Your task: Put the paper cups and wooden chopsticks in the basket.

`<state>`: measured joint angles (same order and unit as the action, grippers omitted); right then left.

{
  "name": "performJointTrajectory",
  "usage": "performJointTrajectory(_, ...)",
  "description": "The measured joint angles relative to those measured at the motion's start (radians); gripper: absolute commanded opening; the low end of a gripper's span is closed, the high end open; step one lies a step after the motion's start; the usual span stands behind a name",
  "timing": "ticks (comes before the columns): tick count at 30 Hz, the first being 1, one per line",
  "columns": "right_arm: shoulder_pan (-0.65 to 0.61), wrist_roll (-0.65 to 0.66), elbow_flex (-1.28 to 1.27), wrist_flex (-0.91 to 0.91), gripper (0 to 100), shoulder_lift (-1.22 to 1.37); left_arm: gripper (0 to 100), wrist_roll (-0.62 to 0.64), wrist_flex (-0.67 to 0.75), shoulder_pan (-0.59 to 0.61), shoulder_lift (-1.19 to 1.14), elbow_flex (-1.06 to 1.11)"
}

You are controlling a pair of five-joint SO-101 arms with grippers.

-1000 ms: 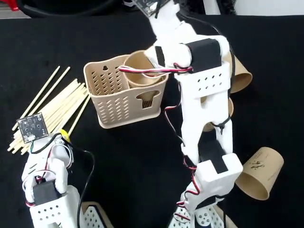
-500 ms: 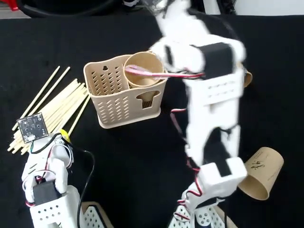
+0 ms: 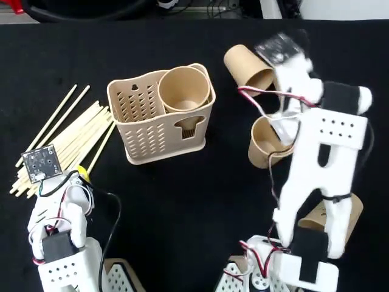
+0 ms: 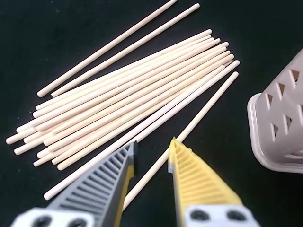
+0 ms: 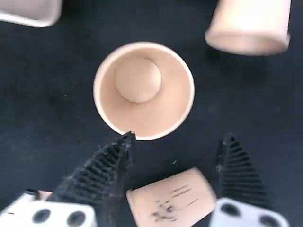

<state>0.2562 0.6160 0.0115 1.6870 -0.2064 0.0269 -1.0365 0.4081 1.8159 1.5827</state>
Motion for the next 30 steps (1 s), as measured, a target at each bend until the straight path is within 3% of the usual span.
performJointTrajectory(6, 0.087, -0.137, -0.173, -0.153, 26.2, 0.087, 13, 0.0, 0.0, 0.0, 0.0, 0.0)
performJointTrajectory(14, 0.091, -0.193, -0.226, -0.281, 1.2, 0.19, 13, 0.0, 0.0, 0.0, 0.0, 0.0)
performJointTrajectory(22, 0.11, -0.203, -0.227, -0.278, 1.2, 0.196, 13, 0.0, 0.0, 0.0, 0.0, 0.0)
performJointTrajectory(30, 0.11, -0.206, -0.018, -0.069, 1.2, 0.196, 13, 0.0, 0.0, 0.0, 0.0, 0.0)
